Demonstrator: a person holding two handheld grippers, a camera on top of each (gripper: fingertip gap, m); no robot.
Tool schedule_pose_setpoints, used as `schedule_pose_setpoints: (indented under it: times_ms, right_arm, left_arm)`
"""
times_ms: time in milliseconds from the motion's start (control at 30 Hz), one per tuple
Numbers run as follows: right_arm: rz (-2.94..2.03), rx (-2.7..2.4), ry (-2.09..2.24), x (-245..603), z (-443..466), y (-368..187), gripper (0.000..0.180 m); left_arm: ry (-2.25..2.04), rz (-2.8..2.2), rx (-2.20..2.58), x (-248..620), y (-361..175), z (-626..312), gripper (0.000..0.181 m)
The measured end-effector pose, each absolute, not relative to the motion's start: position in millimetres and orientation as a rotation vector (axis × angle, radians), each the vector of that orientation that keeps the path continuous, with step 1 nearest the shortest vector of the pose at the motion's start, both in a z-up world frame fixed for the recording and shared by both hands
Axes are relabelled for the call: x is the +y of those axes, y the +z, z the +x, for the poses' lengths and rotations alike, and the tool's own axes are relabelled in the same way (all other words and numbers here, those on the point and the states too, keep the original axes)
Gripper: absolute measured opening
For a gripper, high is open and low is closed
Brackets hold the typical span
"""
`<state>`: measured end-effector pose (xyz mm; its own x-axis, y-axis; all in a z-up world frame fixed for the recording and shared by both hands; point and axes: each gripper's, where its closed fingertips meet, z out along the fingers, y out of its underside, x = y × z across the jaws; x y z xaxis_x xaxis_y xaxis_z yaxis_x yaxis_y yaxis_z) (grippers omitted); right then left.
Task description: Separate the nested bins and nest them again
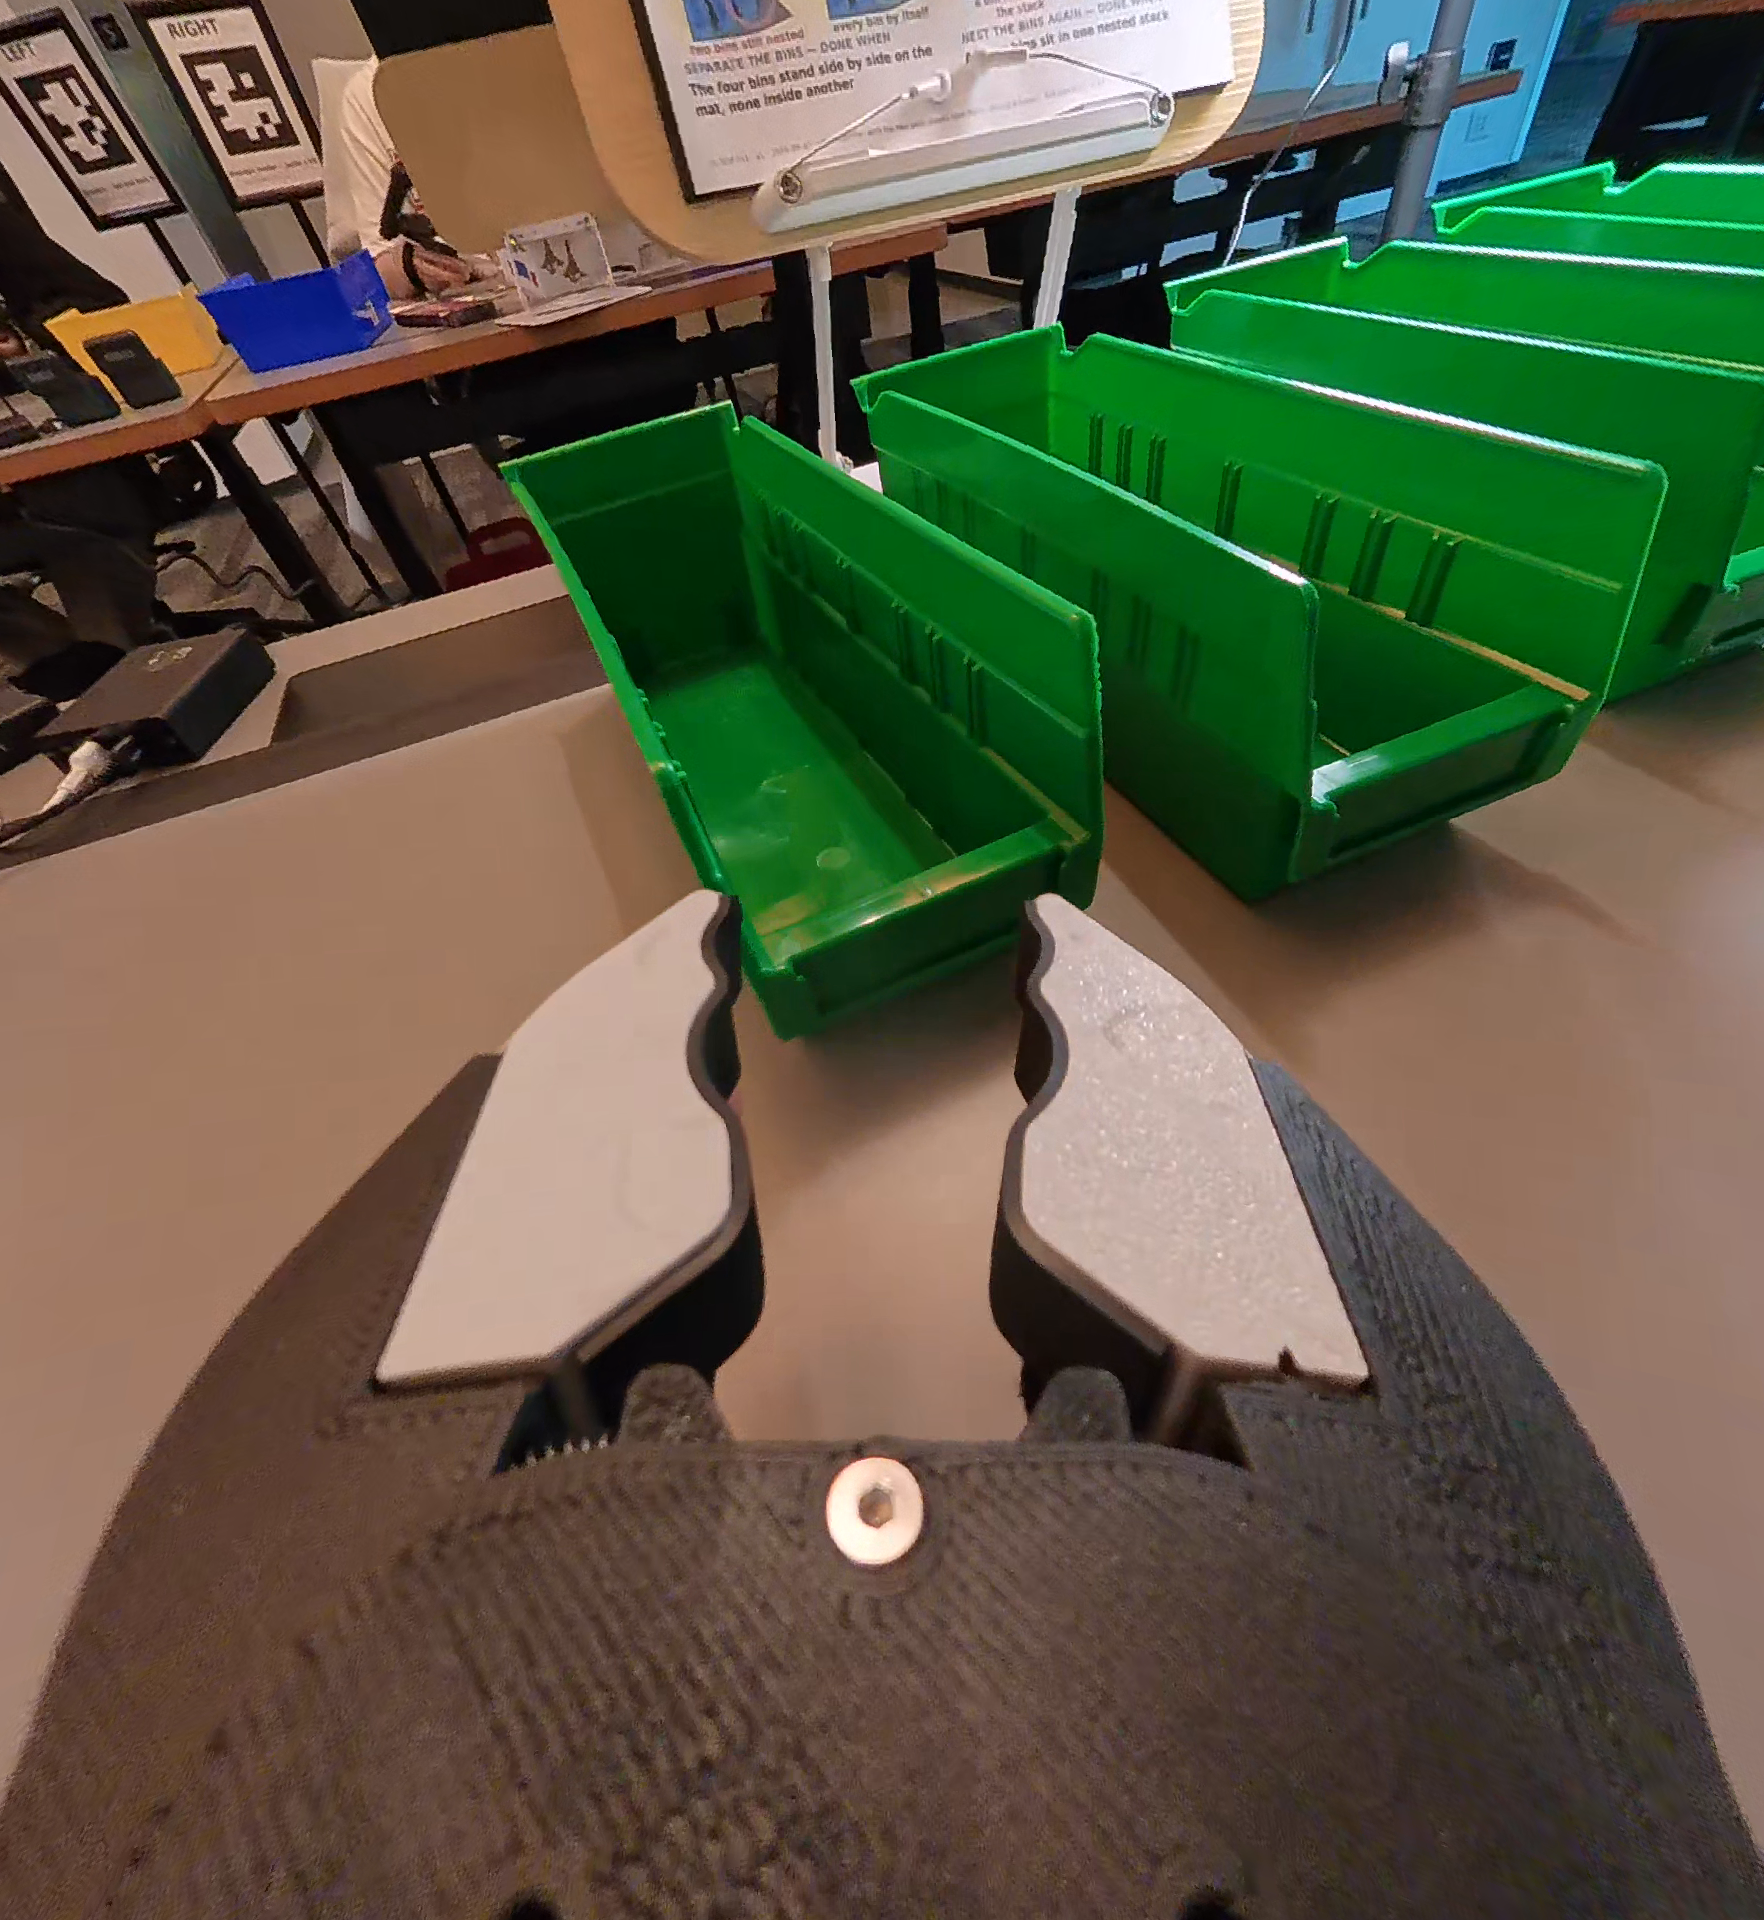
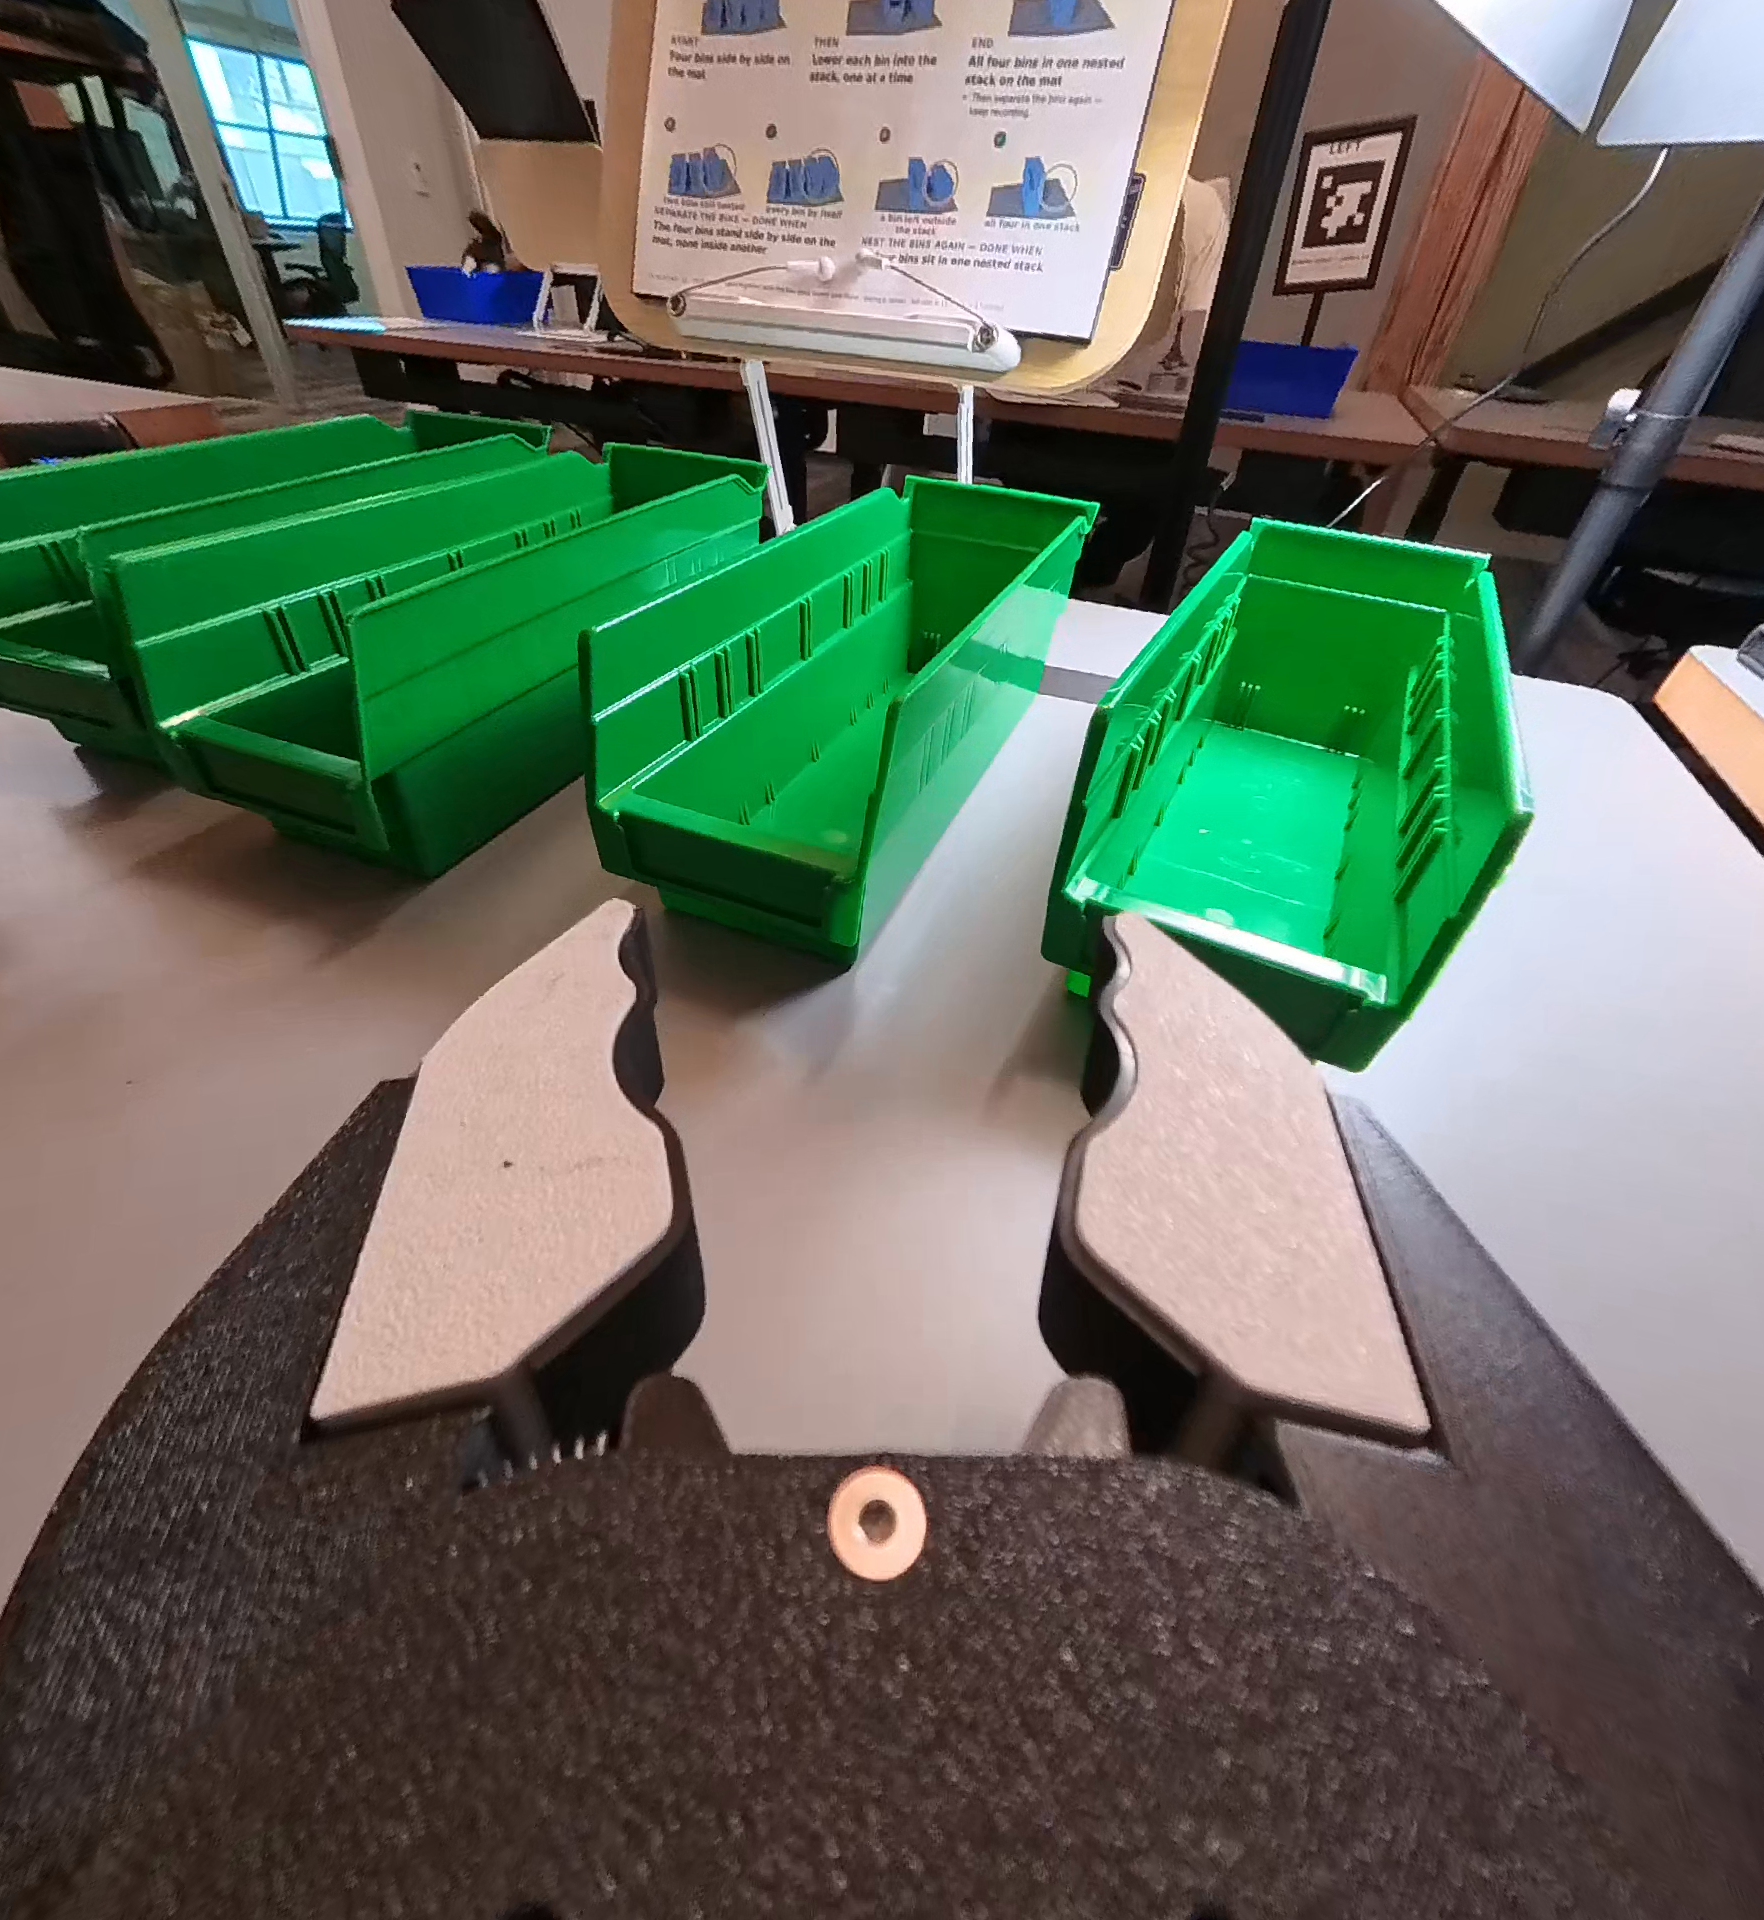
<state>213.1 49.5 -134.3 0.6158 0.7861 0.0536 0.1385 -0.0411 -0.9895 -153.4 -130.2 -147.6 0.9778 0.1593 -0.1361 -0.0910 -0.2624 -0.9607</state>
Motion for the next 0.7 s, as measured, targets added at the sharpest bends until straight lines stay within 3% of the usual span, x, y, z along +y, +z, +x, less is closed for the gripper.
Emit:
schedule_pose_setpoints:
  times_ms: [700]
  right_arm:
    - [-1.55, -0.753, 0.637, 53.2, 217.3, -131.3, 0.079]
  left_arm:
    - [0.223, -1.826, -0.03, -128.8, -149.0, -151.4, 0.052]
